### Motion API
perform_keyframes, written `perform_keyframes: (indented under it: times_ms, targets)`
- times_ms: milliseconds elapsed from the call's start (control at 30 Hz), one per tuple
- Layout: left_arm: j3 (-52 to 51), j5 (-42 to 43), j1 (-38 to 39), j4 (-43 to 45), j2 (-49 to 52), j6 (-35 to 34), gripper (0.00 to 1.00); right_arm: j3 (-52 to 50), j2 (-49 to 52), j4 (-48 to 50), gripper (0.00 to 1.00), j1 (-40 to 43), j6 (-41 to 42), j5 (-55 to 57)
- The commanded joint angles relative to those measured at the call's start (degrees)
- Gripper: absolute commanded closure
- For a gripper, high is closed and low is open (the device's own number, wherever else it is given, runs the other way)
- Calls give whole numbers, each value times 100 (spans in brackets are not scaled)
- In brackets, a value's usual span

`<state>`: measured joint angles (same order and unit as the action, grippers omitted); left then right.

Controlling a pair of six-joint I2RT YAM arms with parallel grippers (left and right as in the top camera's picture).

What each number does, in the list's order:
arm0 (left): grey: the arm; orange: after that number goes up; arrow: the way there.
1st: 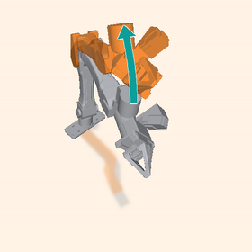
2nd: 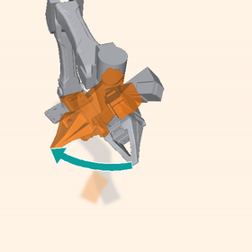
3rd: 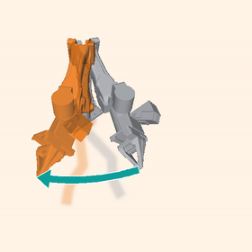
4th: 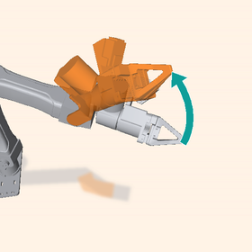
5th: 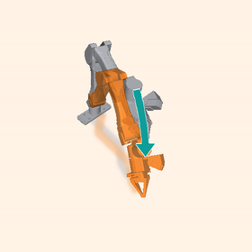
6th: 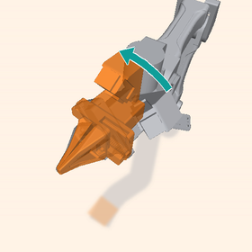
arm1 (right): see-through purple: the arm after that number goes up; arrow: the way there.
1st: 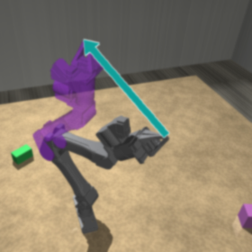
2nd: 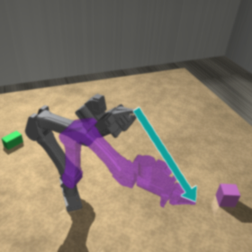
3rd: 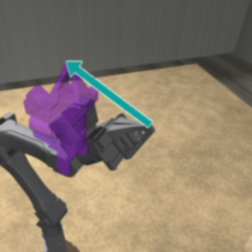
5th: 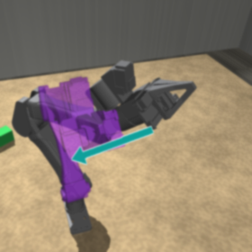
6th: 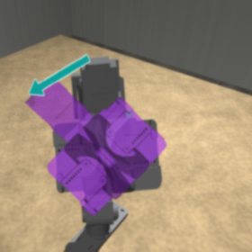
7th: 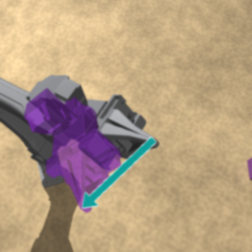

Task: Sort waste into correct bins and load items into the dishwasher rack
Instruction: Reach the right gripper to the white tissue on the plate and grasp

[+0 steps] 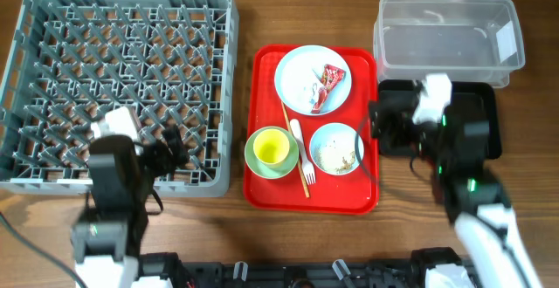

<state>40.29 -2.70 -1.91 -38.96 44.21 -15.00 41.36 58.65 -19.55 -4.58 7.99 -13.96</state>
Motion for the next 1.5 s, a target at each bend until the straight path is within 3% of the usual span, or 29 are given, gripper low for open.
perform_keyframes:
  times_ms: [0,133,367,700,967,1300,1467]
  targets:
    - [990,70,31,-577,791,-46,0,1340,1038,-748,0,-28,-376,-459]
    - [1351,72,31,-896,1272,-48,0,2441,1934,-1539,0,-28,-476,-413]
    - [1351,70,31,-887,1355,-48,0,2527,2087,-911,0,-48,-199,-1384]
    - [1351,72,31,-866,1355,-50,0,2992,2481,-616,0,-1537,-345,555]
    - [1351,72,31,-866,1355,-50,0,3521,3788,-358,1,-1851,-232,680]
    - [1351,72,31,-868,1355,-50,0,3521,5337,37,13,-1851,426,752]
    - [1351,70,31,-868,1355,-48,0,3519,5737,87,25,-1873,474,750]
